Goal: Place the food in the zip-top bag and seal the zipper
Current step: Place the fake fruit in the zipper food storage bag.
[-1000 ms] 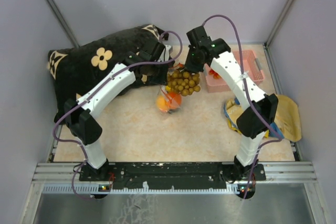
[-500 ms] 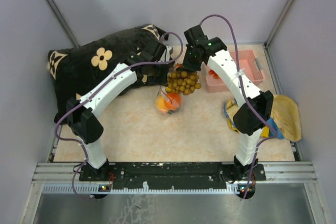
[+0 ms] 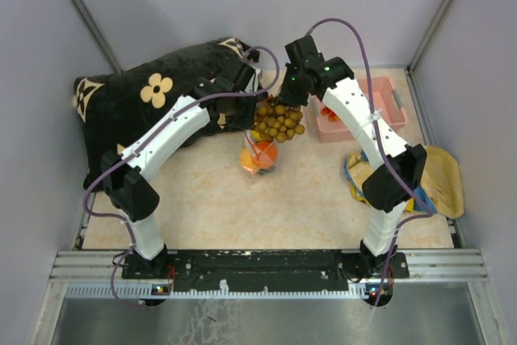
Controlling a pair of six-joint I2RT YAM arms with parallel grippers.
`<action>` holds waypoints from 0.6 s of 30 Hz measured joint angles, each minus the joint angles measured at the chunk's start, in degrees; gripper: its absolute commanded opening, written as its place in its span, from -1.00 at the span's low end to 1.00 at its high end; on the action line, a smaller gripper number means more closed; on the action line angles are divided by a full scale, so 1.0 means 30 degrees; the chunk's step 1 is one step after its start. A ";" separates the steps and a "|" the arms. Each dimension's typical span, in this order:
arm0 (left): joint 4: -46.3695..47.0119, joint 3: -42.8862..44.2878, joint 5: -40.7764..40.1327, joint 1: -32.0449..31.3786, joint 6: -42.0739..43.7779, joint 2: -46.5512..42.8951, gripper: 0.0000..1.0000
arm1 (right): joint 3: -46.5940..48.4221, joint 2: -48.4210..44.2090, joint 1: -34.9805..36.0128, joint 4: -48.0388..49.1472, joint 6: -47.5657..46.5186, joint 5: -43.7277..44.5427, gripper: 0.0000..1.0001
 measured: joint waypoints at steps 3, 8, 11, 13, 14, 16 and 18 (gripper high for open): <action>-0.0153 0.0000 -0.0262 0.0087 -0.0022 -0.0007 -0.54 | 0.0000 0.0000 0.0080 0.0000 -0.0022 0.0087 -1.00; -0.0423 0.0007 -0.0619 0.0379 -0.0022 -0.0211 -0.54 | 0.0007 0.0000 0.0255 -0.0007 -0.0044 0.0160 -1.00; -0.0634 0.0204 -0.0721 0.0481 -0.0015 -0.0357 -0.55 | 0.0073 0.0007 0.0372 -0.0058 -0.0066 0.0255 -1.00; -0.0685 0.0481 -0.0787 0.0495 -0.0022 -0.0415 -0.56 | 0.0313 0.0015 0.0495 -0.0226 -0.0153 0.0393 -1.00; -0.0678 0.0605 -0.0816 0.0495 -0.0015 -0.0459 -0.59 | 0.0437 0.0015 0.0546 -0.0321 -0.0189 0.0474 -1.00; -0.0678 0.0648 -0.0867 0.0495 -0.0015 -0.0619 -0.71 | 0.0525 0.0015 0.0590 -0.0372 -0.0211 0.0634 -1.00; -0.0670 0.0648 -0.0903 0.0495 -0.0007 -0.0772 -0.93 | 0.0532 0.0015 0.0612 -0.0423 -0.0211 0.0736 -1.00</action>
